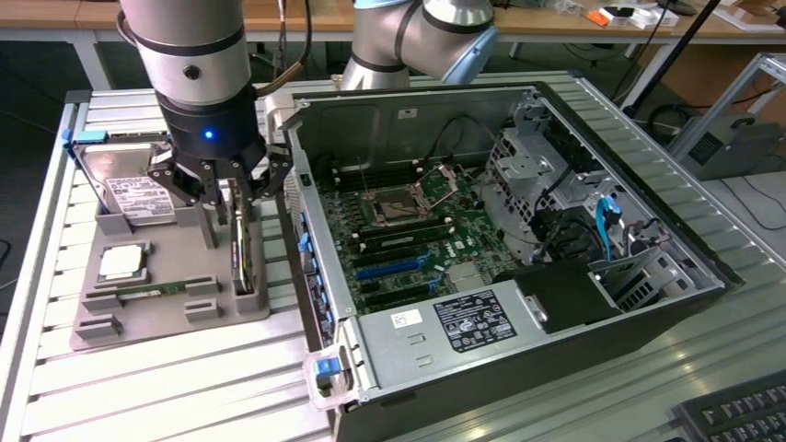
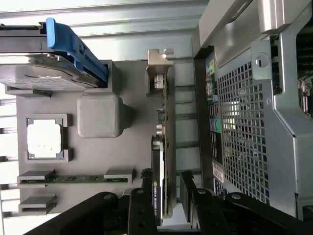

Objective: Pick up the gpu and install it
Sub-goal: 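Pick up the gpu and move the gpu toward the slot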

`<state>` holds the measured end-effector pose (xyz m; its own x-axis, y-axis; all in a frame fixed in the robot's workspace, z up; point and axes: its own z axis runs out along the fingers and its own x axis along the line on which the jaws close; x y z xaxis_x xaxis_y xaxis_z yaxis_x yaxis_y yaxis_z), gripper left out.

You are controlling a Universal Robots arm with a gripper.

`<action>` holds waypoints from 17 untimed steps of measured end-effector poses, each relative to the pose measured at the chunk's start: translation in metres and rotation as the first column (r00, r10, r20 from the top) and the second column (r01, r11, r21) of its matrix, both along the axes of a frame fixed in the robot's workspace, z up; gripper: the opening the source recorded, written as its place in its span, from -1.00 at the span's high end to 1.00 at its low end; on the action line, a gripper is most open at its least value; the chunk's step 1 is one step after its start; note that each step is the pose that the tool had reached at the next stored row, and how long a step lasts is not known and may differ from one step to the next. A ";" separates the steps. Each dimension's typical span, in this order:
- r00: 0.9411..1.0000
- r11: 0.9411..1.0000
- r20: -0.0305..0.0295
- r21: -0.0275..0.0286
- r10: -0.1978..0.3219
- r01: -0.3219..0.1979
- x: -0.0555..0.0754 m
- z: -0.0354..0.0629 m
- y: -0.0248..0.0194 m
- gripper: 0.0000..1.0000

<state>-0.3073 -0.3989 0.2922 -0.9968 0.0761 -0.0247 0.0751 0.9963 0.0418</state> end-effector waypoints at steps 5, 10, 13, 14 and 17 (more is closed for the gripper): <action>1.000 1.000 0.000 0.000 0.000 0.000 -0.001 -0.0026 0.0000 0.28; 1.000 1.000 0.000 -0.001 0.000 0.000 -0.001 -0.0056 0.0000 0.28; 1.000 1.000 0.000 -0.001 0.000 0.000 -0.002 -0.0074 0.0000 0.28; 1.000 1.000 0.000 -0.001 0.000 0.000 -0.003 -0.0080 0.0000 0.28; 1.000 1.000 0.000 -0.001 0.000 0.000 -0.003 -0.0103 0.0000 0.28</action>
<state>-0.3108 -0.3989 0.2818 -0.9968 0.0761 -0.0248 0.0750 0.9963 0.0412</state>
